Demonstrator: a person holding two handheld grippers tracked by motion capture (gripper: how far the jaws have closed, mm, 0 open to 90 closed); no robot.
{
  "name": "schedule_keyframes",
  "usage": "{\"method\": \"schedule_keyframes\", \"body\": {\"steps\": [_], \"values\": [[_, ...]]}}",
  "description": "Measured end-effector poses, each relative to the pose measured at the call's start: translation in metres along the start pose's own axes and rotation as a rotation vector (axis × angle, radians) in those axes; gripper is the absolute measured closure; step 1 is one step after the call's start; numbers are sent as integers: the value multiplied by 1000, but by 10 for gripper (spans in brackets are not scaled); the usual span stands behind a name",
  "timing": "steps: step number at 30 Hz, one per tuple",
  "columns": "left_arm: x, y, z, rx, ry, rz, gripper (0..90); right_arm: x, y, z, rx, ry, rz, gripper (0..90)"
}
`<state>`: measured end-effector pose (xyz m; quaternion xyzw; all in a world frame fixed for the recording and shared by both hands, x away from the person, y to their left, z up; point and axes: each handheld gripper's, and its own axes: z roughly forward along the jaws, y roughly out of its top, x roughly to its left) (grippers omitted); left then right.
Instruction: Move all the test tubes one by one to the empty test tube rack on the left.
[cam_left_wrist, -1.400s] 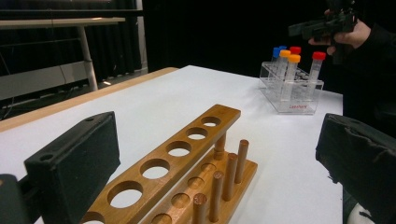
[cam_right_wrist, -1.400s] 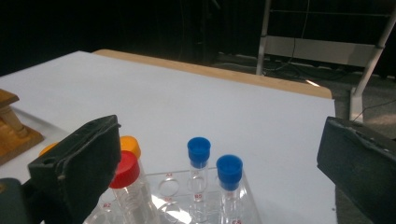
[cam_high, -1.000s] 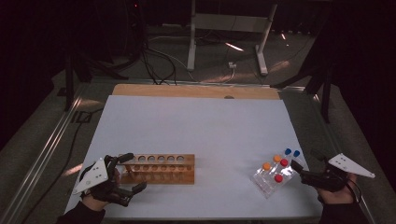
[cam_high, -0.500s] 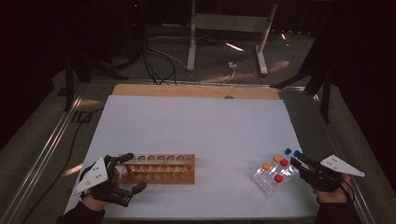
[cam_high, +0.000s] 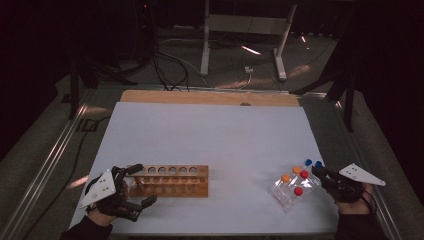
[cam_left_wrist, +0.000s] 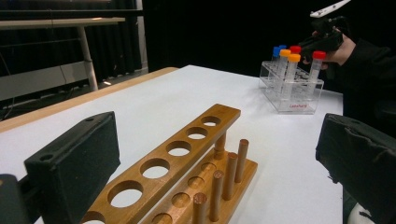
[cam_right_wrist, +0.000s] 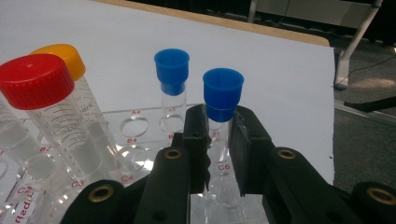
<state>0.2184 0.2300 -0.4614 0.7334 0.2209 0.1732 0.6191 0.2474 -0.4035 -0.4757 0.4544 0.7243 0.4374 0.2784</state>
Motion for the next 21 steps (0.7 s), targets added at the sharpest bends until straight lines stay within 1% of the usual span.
{"method": "schedule_keyframes", "body": {"steps": [4,8,12,16,18,20,21], "values": [[0,0,0,1,2,4,5,-1,4,-4,-3,0,4,770],[0,0,0,0,0,5,5,-2,13,-12,-17,3,19,770],[-1,0,1,4,-4,7,5,-2,27,-21,-35,4,29,770],[-1,0,1,3,-4,7,5,-2,42,-27,-45,3,6,770],[-1,0,1,3,-4,6,6,-2,49,-30,-46,8,4,770],[-1,0,1,5,-4,6,5,-2,56,-32,-46,5,-8,770],[-1,1,1,6,-3,7,5,-2,59,-34,-49,7,-4,770]]}}
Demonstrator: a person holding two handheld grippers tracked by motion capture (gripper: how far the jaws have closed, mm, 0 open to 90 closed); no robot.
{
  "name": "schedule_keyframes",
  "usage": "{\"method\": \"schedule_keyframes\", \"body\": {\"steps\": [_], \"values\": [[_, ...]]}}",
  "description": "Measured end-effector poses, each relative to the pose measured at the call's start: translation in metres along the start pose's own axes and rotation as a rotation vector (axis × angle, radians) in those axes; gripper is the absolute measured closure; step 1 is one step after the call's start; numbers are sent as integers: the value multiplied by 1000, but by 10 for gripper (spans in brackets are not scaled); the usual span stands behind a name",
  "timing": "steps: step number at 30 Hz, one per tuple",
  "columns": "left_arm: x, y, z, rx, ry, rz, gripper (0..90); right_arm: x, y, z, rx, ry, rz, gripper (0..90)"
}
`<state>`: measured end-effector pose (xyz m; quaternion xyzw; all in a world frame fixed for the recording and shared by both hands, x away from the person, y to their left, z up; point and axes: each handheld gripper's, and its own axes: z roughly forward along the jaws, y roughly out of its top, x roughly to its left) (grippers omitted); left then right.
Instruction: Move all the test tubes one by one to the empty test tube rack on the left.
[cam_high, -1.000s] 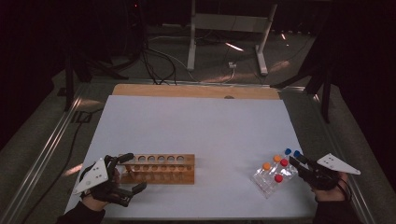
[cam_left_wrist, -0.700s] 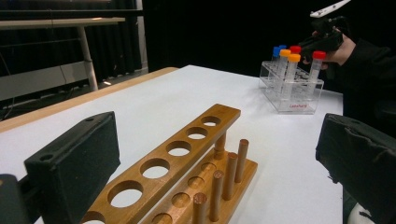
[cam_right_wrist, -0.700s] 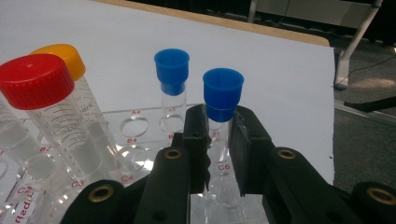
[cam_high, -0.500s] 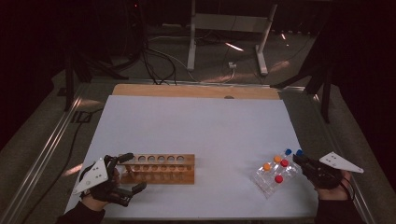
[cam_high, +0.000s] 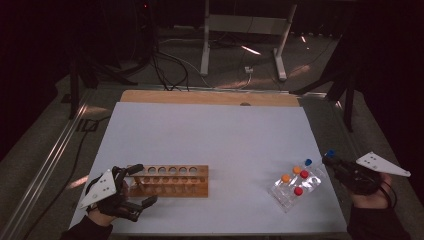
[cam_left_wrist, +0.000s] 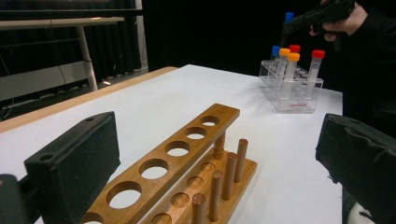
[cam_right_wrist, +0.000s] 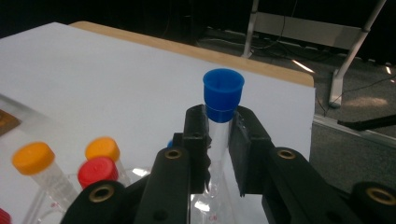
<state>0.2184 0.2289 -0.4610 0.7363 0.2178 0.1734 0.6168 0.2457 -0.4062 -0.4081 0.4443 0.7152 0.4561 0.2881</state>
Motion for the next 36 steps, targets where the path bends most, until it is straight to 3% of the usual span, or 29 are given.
{"method": "schedule_keyframes", "body": {"steps": [8,13,19,23,29,32,36], "values": [[-1,3,0,-2,-1,8,5,2,32,-13,-40,-18,-43,770],[-1,6,2,15,-27,-11,5,12,54,-14,-58,19,-67,770],[4,18,4,-4,-45,-78,5,38,65,-1,-61,116,-86,770],[6,34,6,-16,-17,-73,5,61,70,12,-40,186,-120,770],[1,55,21,12,-68,-40,5,91,75,27,-29,289,-149,770],[0,63,32,16,-90,-66,5,103,75,34,-25,328,-162,770],[-1,75,45,27,-113,-58,6,115,75,42,-20,369,-170,769]]}}
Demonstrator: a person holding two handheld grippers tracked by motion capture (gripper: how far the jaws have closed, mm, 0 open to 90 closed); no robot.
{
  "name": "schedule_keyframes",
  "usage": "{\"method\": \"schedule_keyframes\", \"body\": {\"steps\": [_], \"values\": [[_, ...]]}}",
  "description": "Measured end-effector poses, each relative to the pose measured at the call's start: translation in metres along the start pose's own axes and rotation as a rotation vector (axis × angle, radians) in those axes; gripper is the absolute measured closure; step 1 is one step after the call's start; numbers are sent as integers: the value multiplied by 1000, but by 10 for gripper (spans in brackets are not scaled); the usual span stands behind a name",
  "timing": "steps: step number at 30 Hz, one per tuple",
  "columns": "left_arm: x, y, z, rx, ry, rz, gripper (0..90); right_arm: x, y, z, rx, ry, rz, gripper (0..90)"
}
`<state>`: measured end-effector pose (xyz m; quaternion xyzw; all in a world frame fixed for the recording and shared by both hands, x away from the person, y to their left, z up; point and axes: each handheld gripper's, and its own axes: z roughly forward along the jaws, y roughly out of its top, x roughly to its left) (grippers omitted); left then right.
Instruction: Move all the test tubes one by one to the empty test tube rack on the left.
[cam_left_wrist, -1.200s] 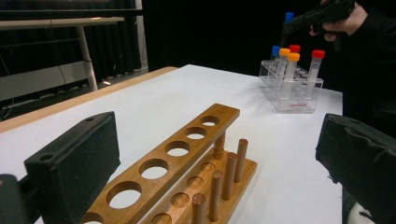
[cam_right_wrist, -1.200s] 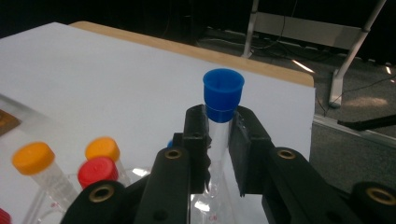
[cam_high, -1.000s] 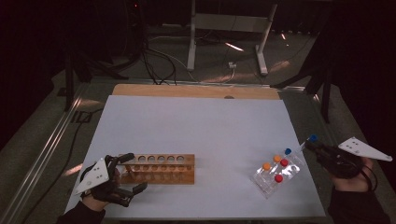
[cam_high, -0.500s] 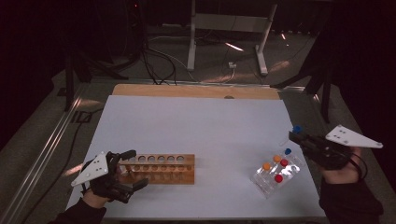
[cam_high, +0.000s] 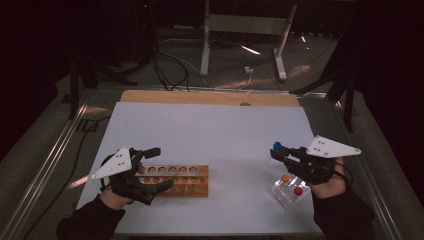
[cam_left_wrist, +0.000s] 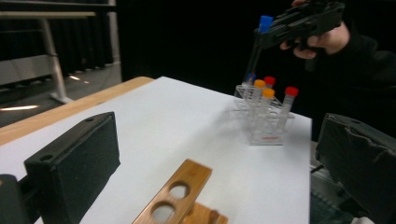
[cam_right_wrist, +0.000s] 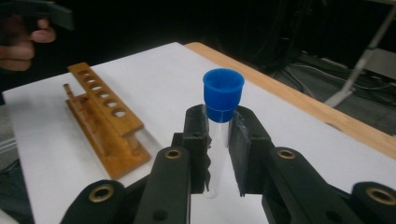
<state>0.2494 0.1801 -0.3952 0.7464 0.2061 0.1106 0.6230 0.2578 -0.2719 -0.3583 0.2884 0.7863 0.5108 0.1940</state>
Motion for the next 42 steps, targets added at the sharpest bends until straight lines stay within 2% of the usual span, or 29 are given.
{"method": "schedule_keyframes", "body": {"steps": [6,11,22,29,34,42], "values": [[-1,19,19,33,-48,19,6,12,-1,14,19,58,-5,769],[-7,28,41,66,-90,38,15,23,-1,27,43,103,-29,770],[-19,42,83,74,-169,89,84,38,2,45,59,173,-48,769],[-27,47,104,83,-227,117,221,46,2,55,70,207,-61,769],[-30,47,116,94,-232,132,354,51,2,59,70,226,-66,769],[-30,45,126,94,-266,121,561,53,3,62,73,239,-73,769]]}}
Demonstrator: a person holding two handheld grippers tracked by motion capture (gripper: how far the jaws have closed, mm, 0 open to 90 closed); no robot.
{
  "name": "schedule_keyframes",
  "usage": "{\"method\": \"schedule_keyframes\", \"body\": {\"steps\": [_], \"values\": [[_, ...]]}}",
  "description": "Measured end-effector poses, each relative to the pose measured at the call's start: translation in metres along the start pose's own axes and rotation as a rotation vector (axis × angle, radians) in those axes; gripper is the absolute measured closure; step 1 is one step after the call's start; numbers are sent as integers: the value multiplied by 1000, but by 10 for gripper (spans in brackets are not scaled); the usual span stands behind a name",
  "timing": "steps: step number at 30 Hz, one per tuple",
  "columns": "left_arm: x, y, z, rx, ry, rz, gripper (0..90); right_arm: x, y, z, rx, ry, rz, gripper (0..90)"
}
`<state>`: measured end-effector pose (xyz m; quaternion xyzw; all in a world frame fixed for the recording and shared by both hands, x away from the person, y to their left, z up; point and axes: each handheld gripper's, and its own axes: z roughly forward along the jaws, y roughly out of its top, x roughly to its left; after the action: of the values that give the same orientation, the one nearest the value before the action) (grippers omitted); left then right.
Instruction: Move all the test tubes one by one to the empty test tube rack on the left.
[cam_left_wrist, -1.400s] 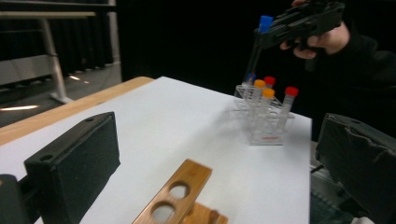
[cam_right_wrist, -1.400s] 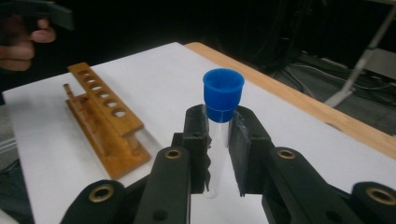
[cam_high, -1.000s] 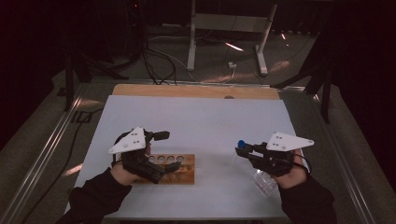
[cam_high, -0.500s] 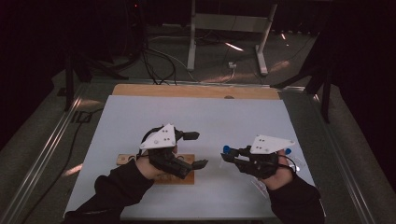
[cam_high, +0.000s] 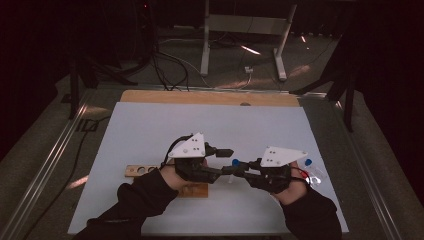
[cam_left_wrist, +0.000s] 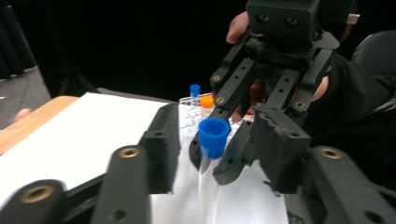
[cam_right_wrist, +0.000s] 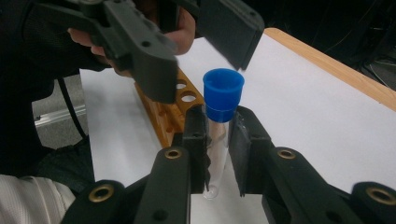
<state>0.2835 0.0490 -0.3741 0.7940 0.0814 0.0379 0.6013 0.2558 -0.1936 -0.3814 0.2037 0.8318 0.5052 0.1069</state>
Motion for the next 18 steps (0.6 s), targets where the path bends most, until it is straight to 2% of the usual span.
{"method": "schedule_keyframes", "body": {"steps": [5,8,18], "values": [[1,0,6,16,-14,2,684,1,1,1,4,-3,-6,769],[3,0,7,14,-9,2,743,1,1,1,3,1,-4,769],[4,1,5,9,-8,27,776,1,2,0,-2,2,-10,760]]}}
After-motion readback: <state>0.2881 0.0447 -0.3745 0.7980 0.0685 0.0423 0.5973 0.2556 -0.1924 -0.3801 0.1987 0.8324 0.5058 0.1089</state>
